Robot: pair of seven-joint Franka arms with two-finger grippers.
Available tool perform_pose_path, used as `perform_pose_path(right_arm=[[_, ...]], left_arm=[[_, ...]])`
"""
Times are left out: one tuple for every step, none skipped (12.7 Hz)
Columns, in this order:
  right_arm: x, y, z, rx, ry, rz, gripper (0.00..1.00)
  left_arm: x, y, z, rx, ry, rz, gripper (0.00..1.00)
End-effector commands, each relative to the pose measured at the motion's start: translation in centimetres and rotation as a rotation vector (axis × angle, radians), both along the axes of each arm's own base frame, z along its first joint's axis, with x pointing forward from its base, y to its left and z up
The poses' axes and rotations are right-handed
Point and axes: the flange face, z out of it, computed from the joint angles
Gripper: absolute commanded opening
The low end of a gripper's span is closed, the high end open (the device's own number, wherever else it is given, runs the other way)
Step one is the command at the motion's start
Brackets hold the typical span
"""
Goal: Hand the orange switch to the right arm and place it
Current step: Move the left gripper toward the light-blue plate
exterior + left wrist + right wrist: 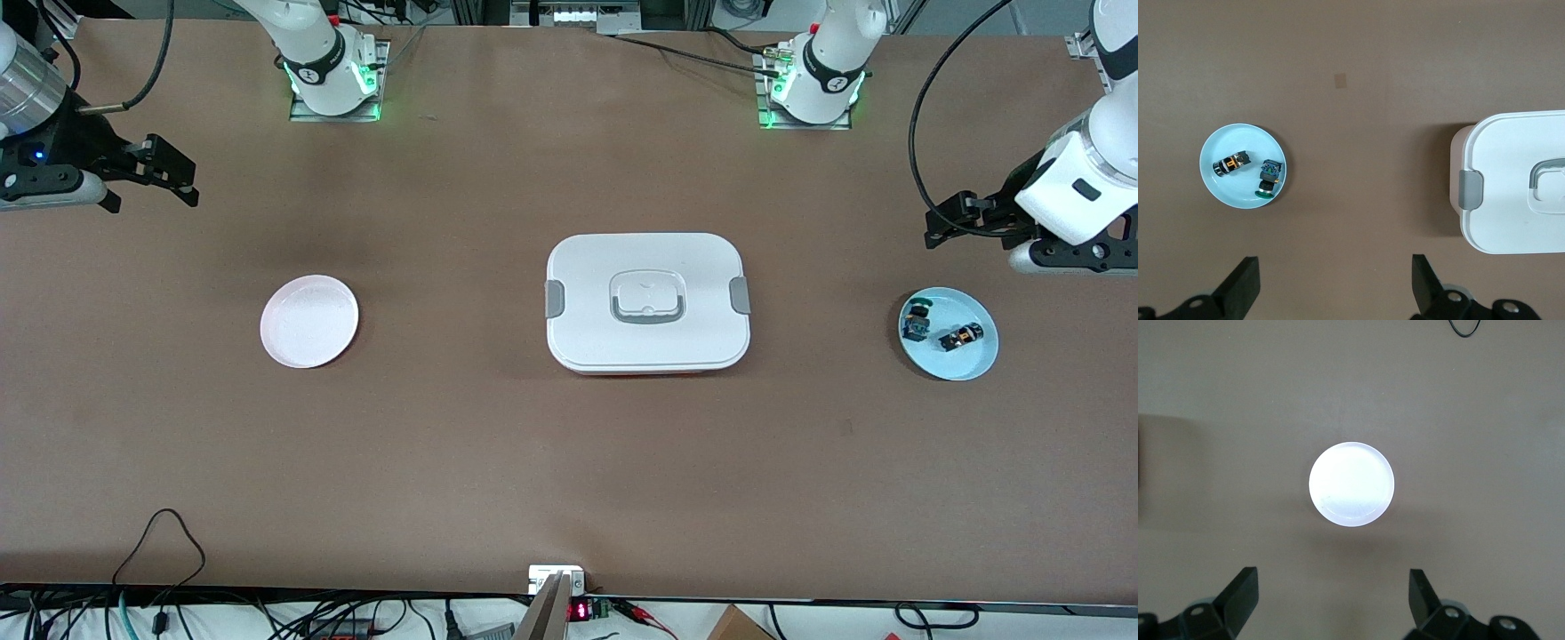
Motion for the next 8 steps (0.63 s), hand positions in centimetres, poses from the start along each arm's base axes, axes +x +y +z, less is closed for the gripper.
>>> perform_pose_path(right_arm=[[0.19, 0.28, 0.55, 0.007, -0.013, -0.007, 1.0], [0.16, 0.3, 0.46, 0.009, -0.01, -0.007, 1.0], [0.17, 0.3, 0.54, 0.009, -0.011, -0.007, 1.0], [0.19, 0.28, 0.55, 0.007, -0.013, -0.007, 1.0], [0.18, 0.37, 0.68, 0.007, -0.014, -0.004, 1.0], [0.17, 0.45, 0.68, 0.007, -0.014, -0.002, 1.0], [0.15, 0.7, 0.68, 0.009, -0.014, 0.002, 1.0], [0.15, 0.7, 0.68, 0.009, -0.014, 0.002, 1.0]], left_arm=[[0.34, 0.22, 0.46, 0.012, 0.006, -0.025, 1.0], [0.34, 0.22, 0.46, 0.012, 0.006, -0.023, 1.0], [0.38, 0.22, 0.38, 0.012, 0.008, -0.021, 1.0], [0.38, 0.22, 0.38, 0.012, 0.008, -0.02, 1.0], [0.38, 0.24, 0.38, 0.014, 0.008, -0.02, 1.0], [0.38, 0.24, 0.38, 0.014, 0.008, -0.02, 1.0], [0.37, 0.31, 0.36, 0.012, 0.009, -0.015, 1.0], [0.31, 0.32, 0.2, 0.013, 0.02, -0.012, 1.0]])
